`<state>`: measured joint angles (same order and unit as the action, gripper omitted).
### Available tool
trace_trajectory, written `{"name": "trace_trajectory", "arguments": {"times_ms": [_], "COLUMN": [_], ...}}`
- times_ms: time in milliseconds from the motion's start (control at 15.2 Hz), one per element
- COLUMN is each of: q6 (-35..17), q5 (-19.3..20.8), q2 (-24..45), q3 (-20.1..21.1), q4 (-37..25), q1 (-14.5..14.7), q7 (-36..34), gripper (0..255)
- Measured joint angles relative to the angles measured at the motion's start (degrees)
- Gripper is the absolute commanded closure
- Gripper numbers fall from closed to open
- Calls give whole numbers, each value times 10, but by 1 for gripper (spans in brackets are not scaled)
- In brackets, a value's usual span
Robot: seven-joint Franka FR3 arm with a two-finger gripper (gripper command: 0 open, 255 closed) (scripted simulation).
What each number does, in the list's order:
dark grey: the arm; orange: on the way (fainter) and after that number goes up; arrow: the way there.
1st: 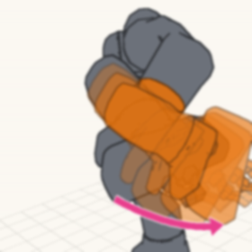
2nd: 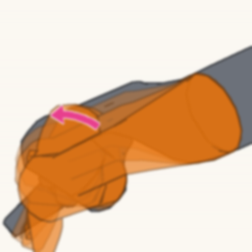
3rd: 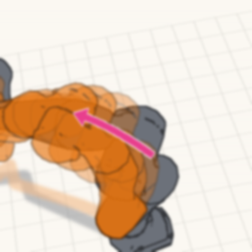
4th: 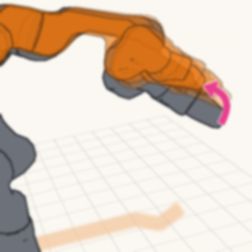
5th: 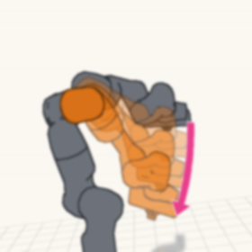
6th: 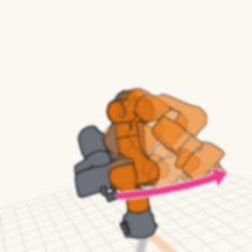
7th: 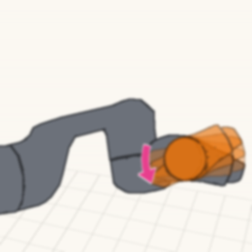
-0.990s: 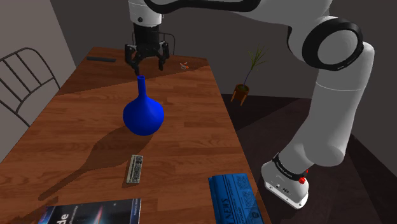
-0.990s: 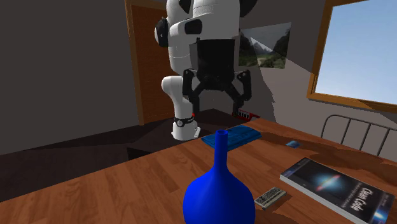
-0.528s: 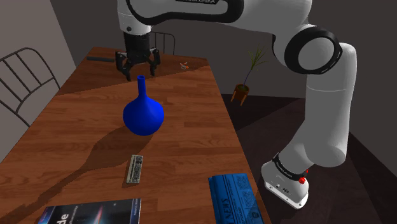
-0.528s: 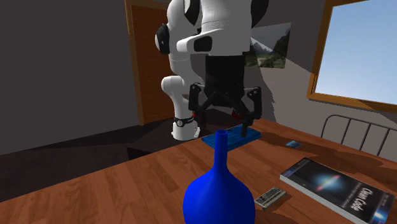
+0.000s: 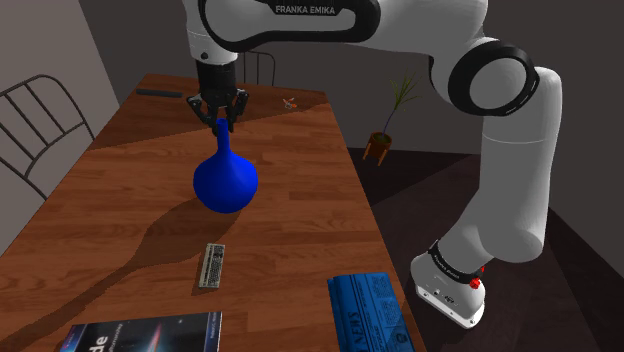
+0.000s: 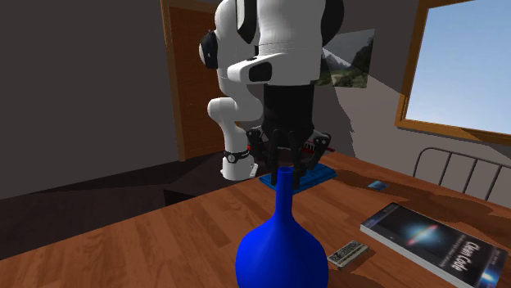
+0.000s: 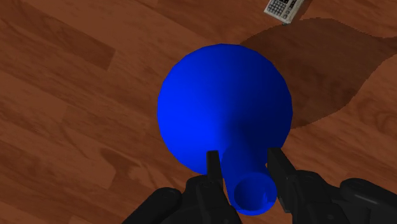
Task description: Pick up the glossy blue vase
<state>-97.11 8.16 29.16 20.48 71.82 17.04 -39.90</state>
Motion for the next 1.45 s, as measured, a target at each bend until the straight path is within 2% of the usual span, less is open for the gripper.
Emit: {"name": "trace_trajectory", "arguments": {"times_ms": [396,660,1452], "q6": [-1,25,134], "q5": [0,0,9], "q2": [0,1,35], "q3": [0,0,-1], "q4": [1,-25,-169], "q1": [0,3,25], "q7": [0,1,2], "gripper": [255,255,255]}}
